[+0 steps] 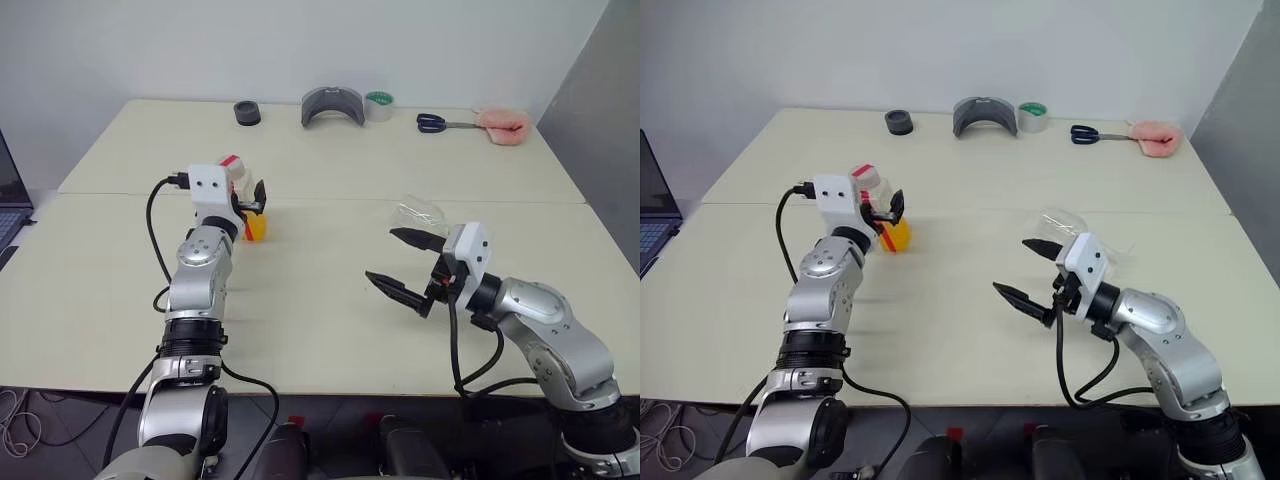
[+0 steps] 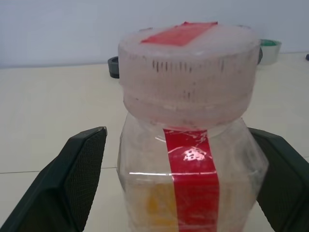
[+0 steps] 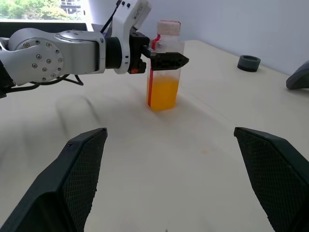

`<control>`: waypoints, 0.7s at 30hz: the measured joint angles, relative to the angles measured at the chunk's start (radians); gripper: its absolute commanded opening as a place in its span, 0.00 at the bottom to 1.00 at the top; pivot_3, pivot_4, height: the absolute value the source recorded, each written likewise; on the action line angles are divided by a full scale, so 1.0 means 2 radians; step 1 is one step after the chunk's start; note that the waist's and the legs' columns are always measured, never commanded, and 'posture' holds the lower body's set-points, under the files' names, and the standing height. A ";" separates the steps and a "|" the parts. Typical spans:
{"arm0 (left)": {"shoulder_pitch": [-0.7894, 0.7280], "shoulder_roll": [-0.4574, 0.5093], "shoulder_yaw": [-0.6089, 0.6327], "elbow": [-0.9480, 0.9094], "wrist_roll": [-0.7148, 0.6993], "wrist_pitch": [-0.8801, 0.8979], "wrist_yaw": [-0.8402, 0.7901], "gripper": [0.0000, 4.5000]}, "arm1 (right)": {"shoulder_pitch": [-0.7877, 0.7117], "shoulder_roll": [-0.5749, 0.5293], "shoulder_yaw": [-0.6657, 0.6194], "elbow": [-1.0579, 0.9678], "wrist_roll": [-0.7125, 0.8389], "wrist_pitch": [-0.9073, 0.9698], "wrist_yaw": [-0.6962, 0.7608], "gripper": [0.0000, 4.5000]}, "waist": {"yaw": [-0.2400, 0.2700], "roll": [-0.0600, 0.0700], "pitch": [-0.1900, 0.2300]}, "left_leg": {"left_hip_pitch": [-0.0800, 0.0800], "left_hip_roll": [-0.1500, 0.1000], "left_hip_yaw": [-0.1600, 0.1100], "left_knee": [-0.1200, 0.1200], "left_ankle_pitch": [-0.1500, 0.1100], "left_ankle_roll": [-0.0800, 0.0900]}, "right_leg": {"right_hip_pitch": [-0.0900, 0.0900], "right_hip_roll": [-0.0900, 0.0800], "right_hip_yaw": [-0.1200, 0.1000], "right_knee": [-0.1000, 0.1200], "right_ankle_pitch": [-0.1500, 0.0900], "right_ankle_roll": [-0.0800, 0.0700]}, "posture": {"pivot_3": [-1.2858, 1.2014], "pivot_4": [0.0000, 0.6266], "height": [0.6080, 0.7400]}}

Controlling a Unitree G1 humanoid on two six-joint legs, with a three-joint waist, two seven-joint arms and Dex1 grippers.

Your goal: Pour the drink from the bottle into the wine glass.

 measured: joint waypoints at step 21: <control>-0.012 0.000 -0.009 0.014 0.003 -0.020 -0.012 0.46 | -0.001 -0.001 0.000 0.000 -0.004 0.002 -0.004 1.00 | 0.000 0.000 0.000 | 0.000 0.000 0.000 0.000 0.000 0.000 | 0.000 0.000 0.000 0.000 0.000 0.000 | 0.52 0.24 1.00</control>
